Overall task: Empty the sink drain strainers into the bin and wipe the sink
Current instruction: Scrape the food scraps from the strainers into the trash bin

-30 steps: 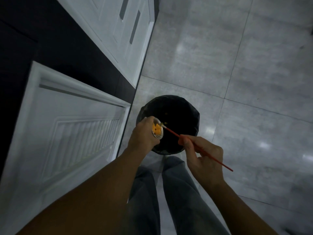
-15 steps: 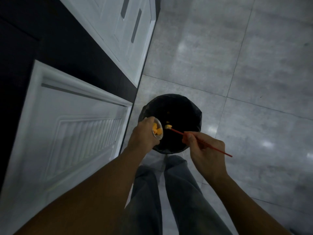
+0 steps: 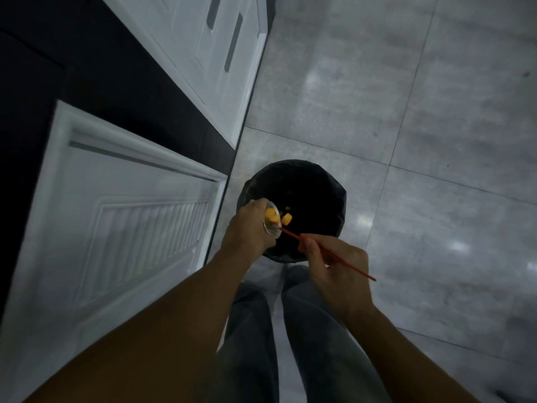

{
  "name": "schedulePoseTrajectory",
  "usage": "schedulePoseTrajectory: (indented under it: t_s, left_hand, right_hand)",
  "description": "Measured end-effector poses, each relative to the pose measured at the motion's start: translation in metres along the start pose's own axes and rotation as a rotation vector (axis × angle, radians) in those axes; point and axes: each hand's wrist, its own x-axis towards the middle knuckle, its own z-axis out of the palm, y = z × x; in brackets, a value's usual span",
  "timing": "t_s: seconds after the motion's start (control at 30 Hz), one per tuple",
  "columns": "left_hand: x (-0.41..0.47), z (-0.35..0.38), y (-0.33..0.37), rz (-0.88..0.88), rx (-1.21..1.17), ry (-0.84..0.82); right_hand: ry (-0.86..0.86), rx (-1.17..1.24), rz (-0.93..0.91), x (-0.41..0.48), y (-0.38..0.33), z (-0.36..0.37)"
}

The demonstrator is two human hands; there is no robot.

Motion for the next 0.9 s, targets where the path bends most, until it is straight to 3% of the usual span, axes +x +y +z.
schedulePoseTrajectory:
  t_s: [0.23, 0.47, 0.77, 0.9]
  left_hand:
    - [-0.001, 0.003, -0.005, -0.045, 0.050, 0.001]
    - [-0.001, 0.014, 0.000, -0.024, 0.033, 0.019]
    - [-0.008, 0.009, -0.007, -0.069, -0.037, 0.041]
    - [-0.028, -0.005, -0.003, -0.087, -0.146, 0.065]
  right_hand:
    - [0.062, -0.049, -0.027, -0.007, 0.014, -0.013]
    - [-0.051, 0.003, -0.048, 0.002, 0.007, 0.004]
    - [0.100, 0.150, 0.085, 0.007, 0.011, -0.018]
    - [0.101, 0.223, 0.047, 0.006, -0.015, -0.029]
